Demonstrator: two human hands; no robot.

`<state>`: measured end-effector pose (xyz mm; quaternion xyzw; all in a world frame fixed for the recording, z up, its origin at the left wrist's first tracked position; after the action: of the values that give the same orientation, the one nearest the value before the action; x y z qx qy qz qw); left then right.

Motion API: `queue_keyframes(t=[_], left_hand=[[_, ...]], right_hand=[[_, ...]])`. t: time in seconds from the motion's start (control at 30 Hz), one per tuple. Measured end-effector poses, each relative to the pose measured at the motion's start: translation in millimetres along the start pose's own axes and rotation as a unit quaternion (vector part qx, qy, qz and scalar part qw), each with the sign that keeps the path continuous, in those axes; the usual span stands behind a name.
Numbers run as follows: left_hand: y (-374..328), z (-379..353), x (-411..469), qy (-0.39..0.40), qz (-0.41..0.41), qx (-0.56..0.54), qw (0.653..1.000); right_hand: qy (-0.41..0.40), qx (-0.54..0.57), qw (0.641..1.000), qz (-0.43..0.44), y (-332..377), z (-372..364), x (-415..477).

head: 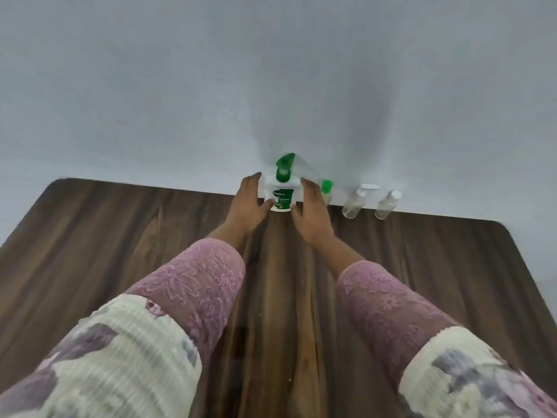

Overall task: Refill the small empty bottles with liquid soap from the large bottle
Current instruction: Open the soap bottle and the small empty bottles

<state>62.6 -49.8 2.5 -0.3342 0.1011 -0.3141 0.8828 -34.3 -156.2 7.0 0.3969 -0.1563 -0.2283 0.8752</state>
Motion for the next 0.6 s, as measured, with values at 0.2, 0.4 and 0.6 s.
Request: queue_keyframes(t=[0.2, 0.4, 0.6], left_hand=[[3.7, -17.7, 42.5, 0.011, 0.001, -0.010, 1.000], [17.8, -25.7, 52.6, -0.005, 0.002, -0.060, 0.998], [14.8, -19.7, 46.9, 0.028, 0.000, -0.086, 0.996]], right_hand=[[-0.018, -0.036, 0.999, -0.001, -13.3, -4.2, 47.7], [0.014, -0.054, 0.998, 0.009, -21.2, -12.5, 69.5], [0.036, -0.084, 0.996, 0.006, -20.0, -13.4, 65.5]])
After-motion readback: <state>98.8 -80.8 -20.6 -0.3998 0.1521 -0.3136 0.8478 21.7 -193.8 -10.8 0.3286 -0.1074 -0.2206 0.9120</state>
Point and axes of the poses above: each hand's wrist, its own x-axis towards the middle knuckle, its own z-axis out of the back of the hand, y = z × x, the point moved 8 cm from there along x, towards the middle knuckle, and after that the axes turned 7 degrees about x, right-handed, at the moved point
